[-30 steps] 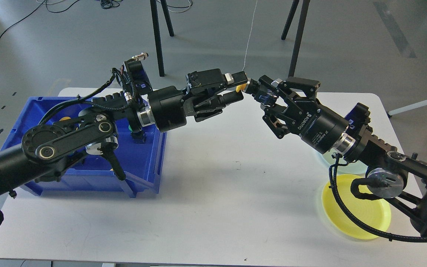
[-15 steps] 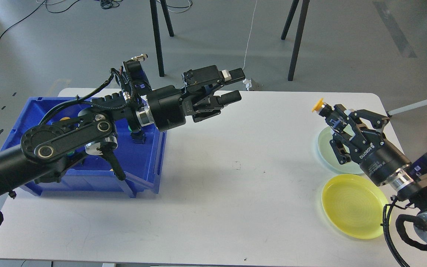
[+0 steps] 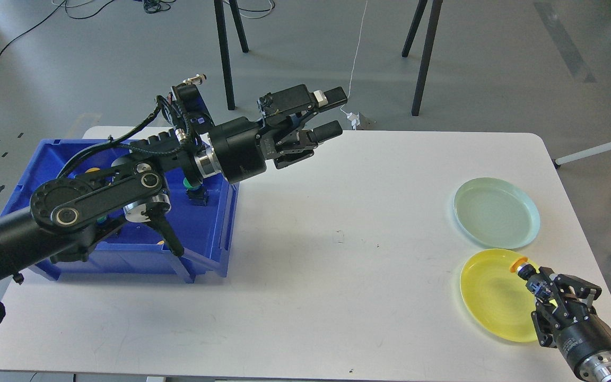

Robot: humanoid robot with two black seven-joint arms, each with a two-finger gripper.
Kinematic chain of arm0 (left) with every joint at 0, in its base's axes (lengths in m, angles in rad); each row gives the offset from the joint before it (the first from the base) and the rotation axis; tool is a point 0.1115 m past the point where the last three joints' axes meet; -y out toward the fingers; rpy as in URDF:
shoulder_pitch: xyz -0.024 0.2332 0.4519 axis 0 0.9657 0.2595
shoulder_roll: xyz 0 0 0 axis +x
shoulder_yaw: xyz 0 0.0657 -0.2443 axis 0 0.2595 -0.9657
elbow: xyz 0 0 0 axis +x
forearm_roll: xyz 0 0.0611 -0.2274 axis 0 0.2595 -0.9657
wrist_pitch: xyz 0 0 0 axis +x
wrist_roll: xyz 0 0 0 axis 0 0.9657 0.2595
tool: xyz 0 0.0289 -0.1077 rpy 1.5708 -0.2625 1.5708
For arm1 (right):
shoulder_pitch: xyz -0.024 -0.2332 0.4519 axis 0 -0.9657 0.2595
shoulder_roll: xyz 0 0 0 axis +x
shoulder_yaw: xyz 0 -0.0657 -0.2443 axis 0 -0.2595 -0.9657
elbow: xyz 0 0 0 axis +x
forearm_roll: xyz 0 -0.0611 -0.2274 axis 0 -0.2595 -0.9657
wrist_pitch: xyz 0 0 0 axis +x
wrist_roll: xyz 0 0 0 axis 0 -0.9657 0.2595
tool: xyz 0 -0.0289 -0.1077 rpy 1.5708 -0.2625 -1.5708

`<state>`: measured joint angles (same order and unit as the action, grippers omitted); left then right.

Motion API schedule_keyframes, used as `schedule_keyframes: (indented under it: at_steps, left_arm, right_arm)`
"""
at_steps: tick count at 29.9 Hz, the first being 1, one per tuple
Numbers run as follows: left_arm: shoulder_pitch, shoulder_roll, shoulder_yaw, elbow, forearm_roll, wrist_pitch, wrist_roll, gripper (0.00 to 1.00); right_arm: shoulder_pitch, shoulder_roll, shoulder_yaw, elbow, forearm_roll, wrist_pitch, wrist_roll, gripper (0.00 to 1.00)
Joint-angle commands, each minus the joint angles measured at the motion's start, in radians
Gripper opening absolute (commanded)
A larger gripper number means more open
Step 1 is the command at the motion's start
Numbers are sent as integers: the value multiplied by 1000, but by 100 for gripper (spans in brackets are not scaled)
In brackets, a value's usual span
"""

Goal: Pass button and place on color plate
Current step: 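Lower the bottle onto the yellow plate with the right gripper and release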

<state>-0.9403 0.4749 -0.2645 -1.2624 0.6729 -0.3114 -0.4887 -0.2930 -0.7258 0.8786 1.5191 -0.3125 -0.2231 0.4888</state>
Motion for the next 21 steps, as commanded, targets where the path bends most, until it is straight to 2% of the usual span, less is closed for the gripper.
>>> schedule_keyframes:
  at_steps: [1,2,6,10,13,15,16,17,21]
  left_arm:
    - [-5,95,7,-17,2,34,0,81]
    - [-8,131,7,-23,4,32,0,81]
    - [-38,330,53,-69,39,-18,0,81]
    - [-95,479,132,-48,230,-38,0,81]
    - [-109,534,180,6,368,-35,0,81]
    - [-109,545,198,41,436,-31,0,81]
    - [-107,545,203,64,468,-31,0,81]
    - [-106,545,208,84,497,-31,0,81]
    - [-103,536,251,173,595,-29,0,81]
  right_arm:
    - [1,28,-3,-26,3,-9,0,41]
    - [3,40,-1,-40,3,-9,0,45]
    - [5,75,-1,-66,4,-7,0,51]
    - [5,77,-1,-65,6,-6,0,57]
    - [9,83,3,-51,7,-1,0,66]
    - [14,94,16,-33,9,4,0,80]
    - [15,94,20,-16,9,4,0,92]
    - [17,88,29,-4,9,7,0,100]
    - [21,79,63,68,10,31,0,99]
